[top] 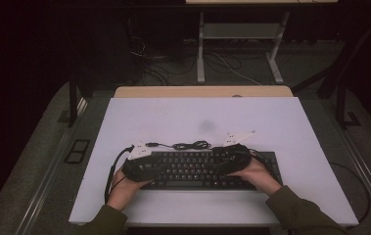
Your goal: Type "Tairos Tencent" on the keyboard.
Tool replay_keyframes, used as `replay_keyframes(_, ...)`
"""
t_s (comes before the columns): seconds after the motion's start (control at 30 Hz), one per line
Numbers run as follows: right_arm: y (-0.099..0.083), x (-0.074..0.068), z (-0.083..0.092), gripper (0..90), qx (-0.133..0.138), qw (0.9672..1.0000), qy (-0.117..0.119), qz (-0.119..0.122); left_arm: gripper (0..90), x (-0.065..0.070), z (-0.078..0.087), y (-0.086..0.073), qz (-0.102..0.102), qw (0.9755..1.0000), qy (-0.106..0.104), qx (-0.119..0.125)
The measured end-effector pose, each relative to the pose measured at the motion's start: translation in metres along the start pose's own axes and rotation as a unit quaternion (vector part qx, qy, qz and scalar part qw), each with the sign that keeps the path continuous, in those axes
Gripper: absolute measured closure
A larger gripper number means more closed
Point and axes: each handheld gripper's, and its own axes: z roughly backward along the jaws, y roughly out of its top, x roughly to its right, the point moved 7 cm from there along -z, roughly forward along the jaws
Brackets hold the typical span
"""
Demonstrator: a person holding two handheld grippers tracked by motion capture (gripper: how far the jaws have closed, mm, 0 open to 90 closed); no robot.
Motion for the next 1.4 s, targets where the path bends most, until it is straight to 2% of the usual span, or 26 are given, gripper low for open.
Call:
replay_keyframes(0.13,-0.002,0.001,0.002,25.6,0.002,1.0,-0.005,0.001,63.0,-0.001,-0.001,0.002,0.0,1.0,0.0,0.0)
replay_keyframes(0.43,-0.006,0.002,0.008,25.4,0.005,0.9999,-0.014,-0.005,81.4,0.0,-0.007,0.004,0.0,0.9997,-0.019,-0.014)
replay_keyframes(0.6,-0.009,0.003,0.012,25.1,0.007,0.9998,-0.019,-0.008,89.5,0.002,-0.011,0.006,-0.007,0.9993,-0.029,-0.025)
replay_keyframes(1.4,-0.013,0.005,0.018,24.5,0.009,0.9994,-0.03,-0.014,89.5,0.011,-0.028,0.009,-0.014,0.9978,-0.05,-0.04)
